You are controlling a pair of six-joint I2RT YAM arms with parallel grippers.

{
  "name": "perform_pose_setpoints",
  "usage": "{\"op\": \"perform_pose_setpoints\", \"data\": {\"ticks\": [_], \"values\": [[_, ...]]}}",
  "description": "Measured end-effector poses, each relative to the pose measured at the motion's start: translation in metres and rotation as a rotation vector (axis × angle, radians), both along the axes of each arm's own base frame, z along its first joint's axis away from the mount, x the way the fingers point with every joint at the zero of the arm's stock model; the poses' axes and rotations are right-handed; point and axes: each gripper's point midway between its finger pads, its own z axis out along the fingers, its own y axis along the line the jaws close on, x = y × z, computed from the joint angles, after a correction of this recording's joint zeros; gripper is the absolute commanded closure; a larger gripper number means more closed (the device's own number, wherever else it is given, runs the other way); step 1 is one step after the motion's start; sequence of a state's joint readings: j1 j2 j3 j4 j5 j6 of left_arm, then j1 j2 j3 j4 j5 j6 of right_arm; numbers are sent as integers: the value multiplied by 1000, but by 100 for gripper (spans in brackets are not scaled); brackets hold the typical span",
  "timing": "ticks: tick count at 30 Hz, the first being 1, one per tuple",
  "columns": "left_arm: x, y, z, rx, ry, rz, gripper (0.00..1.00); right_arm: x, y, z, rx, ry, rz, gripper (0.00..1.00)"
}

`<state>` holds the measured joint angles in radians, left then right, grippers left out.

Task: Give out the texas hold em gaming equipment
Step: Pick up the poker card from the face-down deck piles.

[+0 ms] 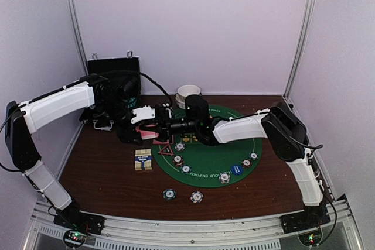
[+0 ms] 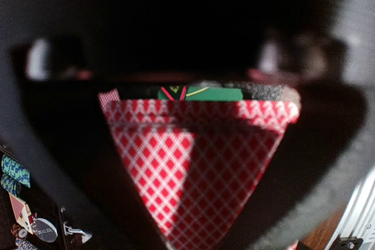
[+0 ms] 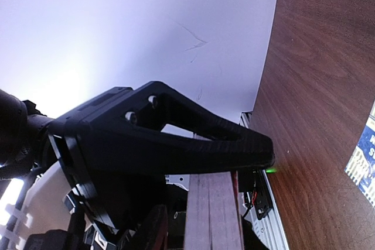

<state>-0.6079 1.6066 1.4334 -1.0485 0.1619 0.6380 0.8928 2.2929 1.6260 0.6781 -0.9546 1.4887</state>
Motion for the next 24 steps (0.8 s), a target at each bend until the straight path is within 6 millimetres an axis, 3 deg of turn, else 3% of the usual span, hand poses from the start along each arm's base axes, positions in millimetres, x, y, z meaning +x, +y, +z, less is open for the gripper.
{"op": "perform_pose_setpoints", "data": {"ticks": [7, 10, 16, 24], "values": [[0, -2, 2, -9, 1, -1, 28, -1, -1, -2, 3, 49, 6, 95], [-1, -3, 3, -26, 10, 1, 20, -2, -2, -2, 15, 60, 8, 97], [-4, -9, 7, -77, 26, -10, 18, -4, -3, 7, 57, 66, 15, 99], [-4, -12, 12, -124, 31, -19, 27, -5, -4, 11, 73, 61, 17, 100]]}}
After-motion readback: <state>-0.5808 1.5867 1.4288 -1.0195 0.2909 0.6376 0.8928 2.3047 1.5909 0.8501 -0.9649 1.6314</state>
